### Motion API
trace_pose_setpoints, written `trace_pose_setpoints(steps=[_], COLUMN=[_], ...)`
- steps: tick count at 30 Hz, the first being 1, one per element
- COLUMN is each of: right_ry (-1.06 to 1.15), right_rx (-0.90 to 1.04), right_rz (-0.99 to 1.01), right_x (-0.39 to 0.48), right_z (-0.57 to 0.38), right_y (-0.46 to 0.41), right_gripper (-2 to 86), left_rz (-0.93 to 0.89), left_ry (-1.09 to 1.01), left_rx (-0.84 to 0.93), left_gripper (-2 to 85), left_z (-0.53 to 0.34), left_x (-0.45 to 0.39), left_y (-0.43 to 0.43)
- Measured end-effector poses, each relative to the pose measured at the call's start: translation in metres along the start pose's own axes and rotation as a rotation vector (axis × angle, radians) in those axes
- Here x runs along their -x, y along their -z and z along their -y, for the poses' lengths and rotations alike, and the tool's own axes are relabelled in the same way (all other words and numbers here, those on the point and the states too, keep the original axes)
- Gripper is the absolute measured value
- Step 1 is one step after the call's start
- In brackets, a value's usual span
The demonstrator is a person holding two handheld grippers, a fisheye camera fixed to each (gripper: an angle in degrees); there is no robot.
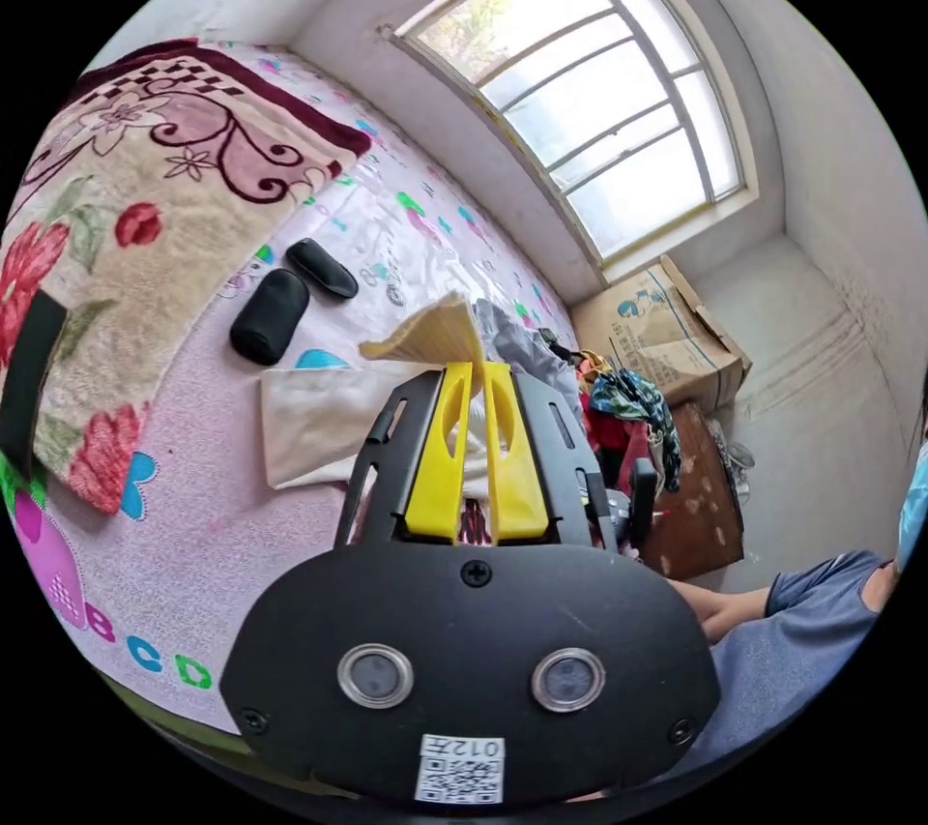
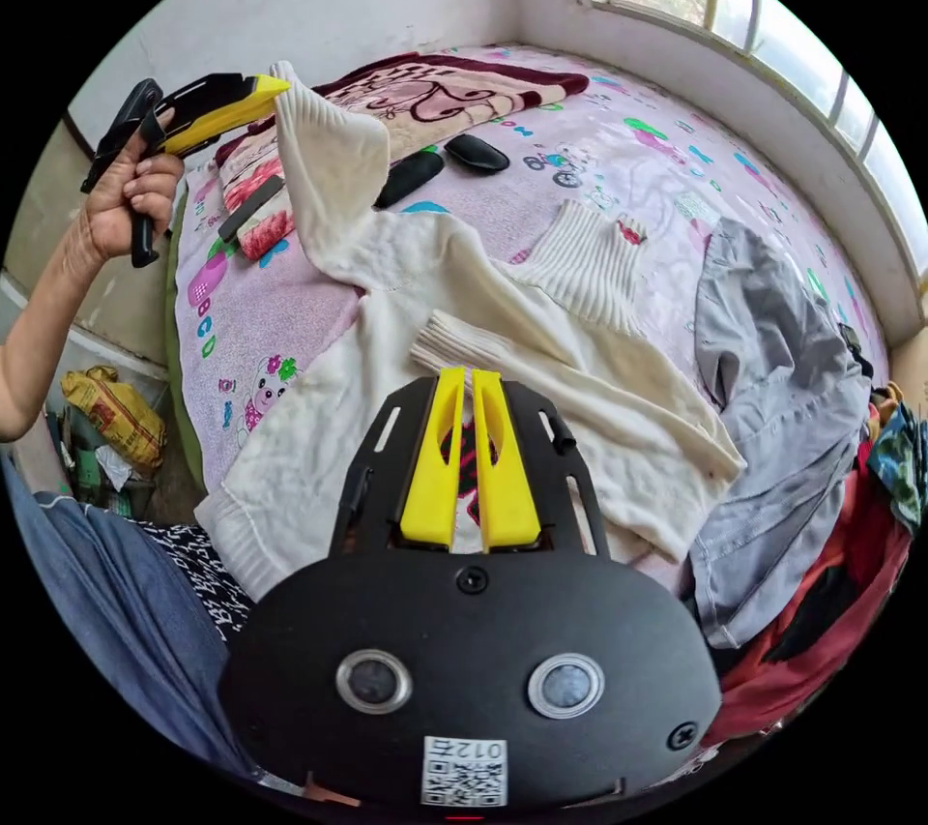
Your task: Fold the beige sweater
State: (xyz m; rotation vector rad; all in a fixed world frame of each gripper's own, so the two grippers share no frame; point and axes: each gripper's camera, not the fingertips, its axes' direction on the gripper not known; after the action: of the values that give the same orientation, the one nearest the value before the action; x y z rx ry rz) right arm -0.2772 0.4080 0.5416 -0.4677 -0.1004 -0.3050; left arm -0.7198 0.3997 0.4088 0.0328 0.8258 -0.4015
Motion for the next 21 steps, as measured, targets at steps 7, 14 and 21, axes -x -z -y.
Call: trace_pose_setpoints(steps=[7, 14, 21], right_ry=[-0.113, -0.158, -0.056], right_rx=[0.012, -0.013, 0.0], right_rz=[-0.04, -0.047, 0.085], right_x=[-0.084, -0.157, -0.205], right_z=[-0.107, -0.151, -0.062], right_y=[0.009, 0.008, -0.056], right_gripper=[0.9, 1.3, 4.1], left_rz=[-0.033, 0.03, 0.215], left_ry=[-0.13, -0.248, -0.363], left_rx=[0.185, 0.299, 0.481], left_gripper=[0.4, 0.3, 0.2], left_z=[-0.039, -0.083, -0.123], left_x=[-0.087, -0.145, -0.166], left_y=[-0.159, -0.288, -0.399])
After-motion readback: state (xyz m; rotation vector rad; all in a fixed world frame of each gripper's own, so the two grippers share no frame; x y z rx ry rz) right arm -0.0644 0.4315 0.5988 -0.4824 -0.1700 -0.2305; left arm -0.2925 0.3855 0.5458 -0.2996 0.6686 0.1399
